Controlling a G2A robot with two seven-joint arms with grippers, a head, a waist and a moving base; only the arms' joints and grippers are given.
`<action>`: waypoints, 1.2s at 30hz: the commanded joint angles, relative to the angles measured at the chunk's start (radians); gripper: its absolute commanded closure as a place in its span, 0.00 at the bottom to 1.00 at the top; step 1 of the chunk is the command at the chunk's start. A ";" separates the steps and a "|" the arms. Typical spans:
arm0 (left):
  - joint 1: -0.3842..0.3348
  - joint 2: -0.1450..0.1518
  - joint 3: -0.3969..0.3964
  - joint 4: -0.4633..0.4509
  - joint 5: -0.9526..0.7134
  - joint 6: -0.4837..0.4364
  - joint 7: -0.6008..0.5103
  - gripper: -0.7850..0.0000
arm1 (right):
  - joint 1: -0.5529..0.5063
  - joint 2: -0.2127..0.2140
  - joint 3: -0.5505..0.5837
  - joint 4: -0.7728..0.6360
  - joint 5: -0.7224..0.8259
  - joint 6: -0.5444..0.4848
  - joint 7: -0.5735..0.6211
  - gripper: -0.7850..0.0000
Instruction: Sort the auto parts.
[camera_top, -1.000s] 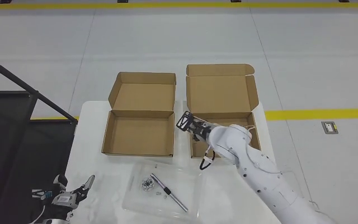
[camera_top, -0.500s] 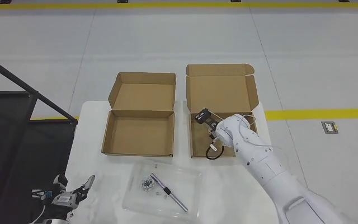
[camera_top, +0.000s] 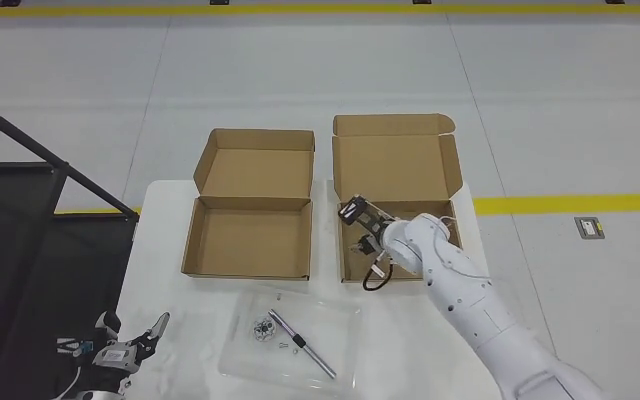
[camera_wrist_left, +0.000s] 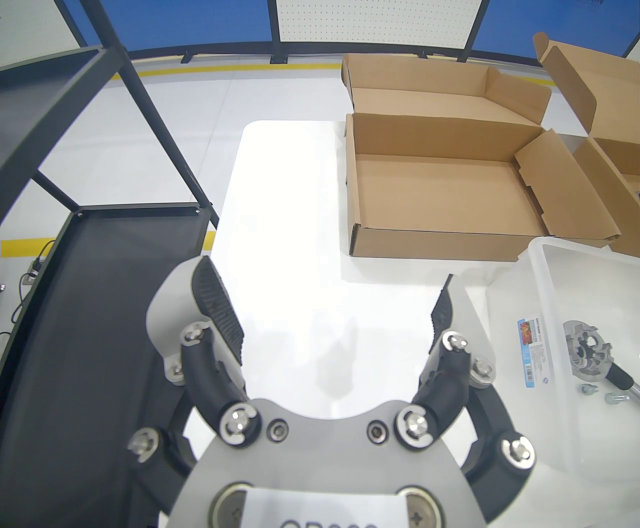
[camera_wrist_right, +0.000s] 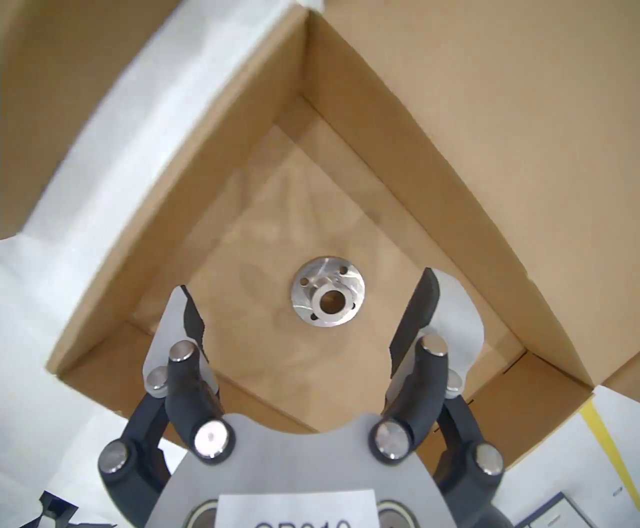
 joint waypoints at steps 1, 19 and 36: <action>0.000 0.000 0.000 0.000 0.000 0.000 0.000 0.00 | -0.123 0.035 0.056 -0.237 -0.054 -0.003 0.032 0.00; 0.000 0.000 0.000 0.000 0.000 0.000 0.000 0.00 | -0.528 0.099 0.031 -0.784 -0.270 -0.173 0.139 0.00; 0.000 0.000 0.000 0.000 0.000 0.000 0.000 0.00 | -0.474 0.023 -0.194 -0.691 -0.308 0.020 0.199 0.55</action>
